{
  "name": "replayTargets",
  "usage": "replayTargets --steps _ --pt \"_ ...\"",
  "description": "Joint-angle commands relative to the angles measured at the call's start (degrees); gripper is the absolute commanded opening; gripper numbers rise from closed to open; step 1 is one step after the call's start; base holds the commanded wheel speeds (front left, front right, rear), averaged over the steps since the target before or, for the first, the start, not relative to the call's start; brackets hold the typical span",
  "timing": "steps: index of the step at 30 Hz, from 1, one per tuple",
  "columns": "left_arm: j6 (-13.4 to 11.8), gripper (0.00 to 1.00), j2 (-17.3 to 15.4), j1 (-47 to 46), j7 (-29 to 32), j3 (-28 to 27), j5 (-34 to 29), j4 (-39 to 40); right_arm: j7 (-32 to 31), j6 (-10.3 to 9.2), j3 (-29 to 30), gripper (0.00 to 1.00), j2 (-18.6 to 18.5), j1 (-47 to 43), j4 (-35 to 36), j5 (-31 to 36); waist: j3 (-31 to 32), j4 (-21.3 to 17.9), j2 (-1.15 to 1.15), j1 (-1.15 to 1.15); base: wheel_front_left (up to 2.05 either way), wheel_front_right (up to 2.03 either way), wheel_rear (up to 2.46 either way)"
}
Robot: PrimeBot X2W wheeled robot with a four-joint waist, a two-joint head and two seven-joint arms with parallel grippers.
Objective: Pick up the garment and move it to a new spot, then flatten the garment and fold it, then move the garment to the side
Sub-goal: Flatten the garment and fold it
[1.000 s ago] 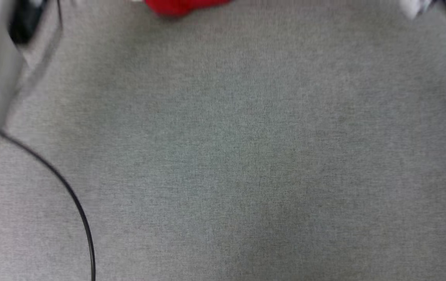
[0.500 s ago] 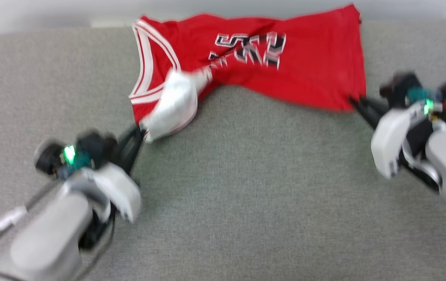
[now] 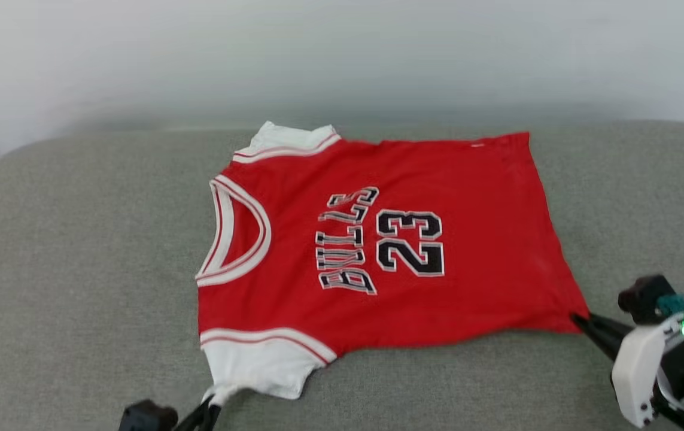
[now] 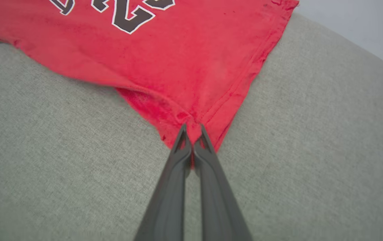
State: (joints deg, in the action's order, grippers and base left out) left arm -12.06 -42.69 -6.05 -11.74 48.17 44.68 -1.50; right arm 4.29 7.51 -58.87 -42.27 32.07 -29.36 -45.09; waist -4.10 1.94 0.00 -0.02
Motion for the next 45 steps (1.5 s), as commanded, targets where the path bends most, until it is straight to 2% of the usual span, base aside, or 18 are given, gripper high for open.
replayTargets --steps 1,7,11,15,19,25,34,40,45 --pt "-1.68 0.0 -0.89 3.06 0.16 0.31 0.67 1.68 -0.35 -0.05 1.05 0.0 -0.98 -3.16 1.28 -0.39 1.68 -0.33 0.0 0.02 0.0 0.0 0.0" --pt "-4.34 0.0 -1.95 9.88 0.91 1.67 2.68 4.51 -1.91 -0.05 5.01 0.0 -3.37 -12.89 5.86 -0.9 3.62 -0.59 0.0 0.02 0.0 0.0 0.0" --pt "-5.01 0.0 -1.36 12.74 1.49 2.76 4.06 4.96 -2.75 -0.05 8.36 0.0 -4.49 -18.76 8.08 -0.42 4.45 -0.64 0.0 0.02 0.0 0.0 0.0" --pt "-5.16 0.0 -2.38 14.47 2.36 3.64 4.52 5.44 -4.44 -0.05 12.21 0.0 -4.92 -23.98 10.77 0.05 4.69 -0.69 0.0 0.02 0.0 0.0 0.0" --pt "-5.55 0.0 -3.09 13.86 2.69 3.75 3.72 5.85 -5.72 -0.05 15.22 0.0 -4.8 -26.52 12.53 1.13 4.59 -0.45 0.0 0.02 0.0 0.0 0.0" --pt "-5.29 0.0 -3.94 8.83 2.4 2.61 0.65 6.85 -7.96 -0.05 21.87 0.0 -2.72 -28.18 16.16 4.23 4.31 0.24 0.0 0.02 0.0 0.0 0.0" --pt "-2.7 0.0 -4.75 -4.0 3.86 0.03 -4.69 7.22 -12.0 -0.05 31.02 0.0 -0.55 -25.26 21.54 8.12 0.66 -0.11 0.0 0.02 0.0 0.0 0.0" --pt "-0.21 0.0 -2.84 -12.48 6.47 -0.97 -5.83 4.48 -13.93 -0.05 34.13 0.0 0.92 -23.5 23.77 10.1 -2.53 -0.46 0.0 0.02 0.0 0.0 0.0" --pt "2.84 0.0 -1.05 -18.43 6.65 -1.37 -6.39 -1.14 -15.42 -0.05 34.82 0.0 2.39 -21.12 23.89 11.0 -5.12 -1.22 0.0 0.02 0.0 0.0 0.0"
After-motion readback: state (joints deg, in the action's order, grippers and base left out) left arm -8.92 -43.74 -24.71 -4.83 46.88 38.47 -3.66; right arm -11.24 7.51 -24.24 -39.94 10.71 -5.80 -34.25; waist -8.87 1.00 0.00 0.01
